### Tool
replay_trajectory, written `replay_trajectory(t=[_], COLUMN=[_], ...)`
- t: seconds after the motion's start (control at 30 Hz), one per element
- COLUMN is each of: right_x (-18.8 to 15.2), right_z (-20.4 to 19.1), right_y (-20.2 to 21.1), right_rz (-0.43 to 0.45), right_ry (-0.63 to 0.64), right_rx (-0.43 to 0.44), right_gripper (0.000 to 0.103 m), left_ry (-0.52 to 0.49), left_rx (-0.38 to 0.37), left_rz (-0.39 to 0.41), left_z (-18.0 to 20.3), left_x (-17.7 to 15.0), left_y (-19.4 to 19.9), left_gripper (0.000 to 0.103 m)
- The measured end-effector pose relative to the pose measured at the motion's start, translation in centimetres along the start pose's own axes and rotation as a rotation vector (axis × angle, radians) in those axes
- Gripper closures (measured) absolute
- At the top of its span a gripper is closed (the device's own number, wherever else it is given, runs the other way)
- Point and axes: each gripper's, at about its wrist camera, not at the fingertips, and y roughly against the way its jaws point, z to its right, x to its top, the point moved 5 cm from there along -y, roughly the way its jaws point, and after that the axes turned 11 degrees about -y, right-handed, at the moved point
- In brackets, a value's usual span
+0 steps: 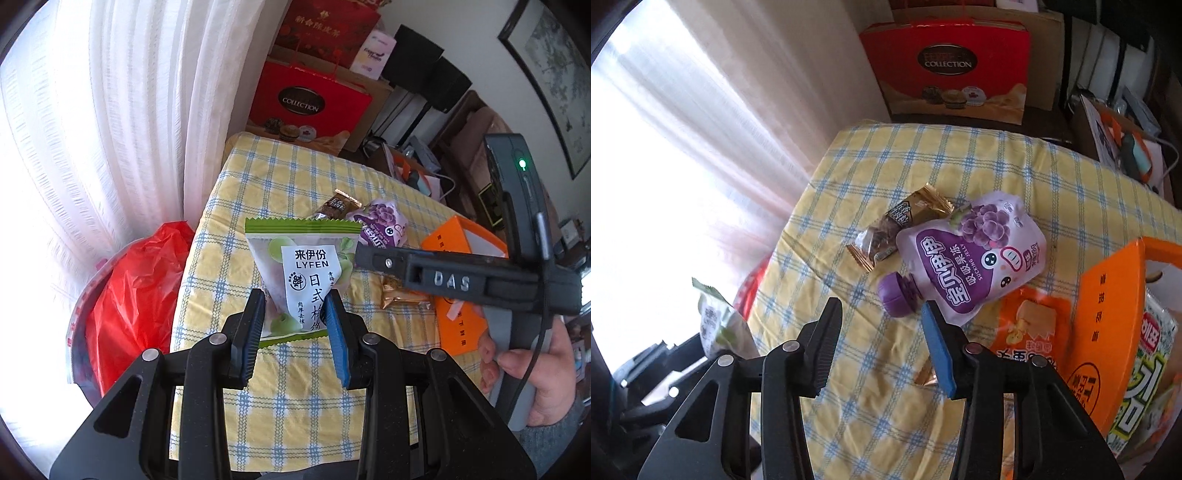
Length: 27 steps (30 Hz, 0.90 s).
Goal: Organize objects
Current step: 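Grasp the green-white LYFEN cake packet with the left tool and lift, then grasp the gold-wrapped bar packet with the right tool while the left tool holds the LYFEN packet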
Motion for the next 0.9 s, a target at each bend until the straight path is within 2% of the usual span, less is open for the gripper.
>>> replay_trajectory(t=[0.1, 0.3, 0.43, 0.57, 0.9], right_x=[-0.8, -2.5, -2.9, -3.3, -3.9], right_z=[0.0, 0.3, 0.4, 0.7, 0.9], right_y=[0.2, 0.6, 0.6, 0.1, -1.4], right_rz=[-0.017, -0.054, -0.076, -0.132, -0.173], right_ry=[0.053, 0.216, 0.32, 0.396, 0.554], right_rx=[-0.02, -0.162, -0.221, -0.251, -0.309], right_gripper=[0.056, 0.056, 0.056, 0.059, 0.057], left_ry=[0.005, 0.013, 0.013, 0.007, 0.02], left_rx=[-0.004, -0.012, -0.016, -0.016, -0.029], left_rz=[-0.001, -0.006, -0.012, -0.013, -0.011], left_z=[-0.2, -0.4, -0.3, -0.1, 0.0], left_x=[-0.1, -0.4, -0.5, -0.4, -0.3], left_y=[-0.1, -0.4, -0.4, -0.3, -0.1], left_gripper=[0.072, 0.072, 0.072, 0.072, 0.072])
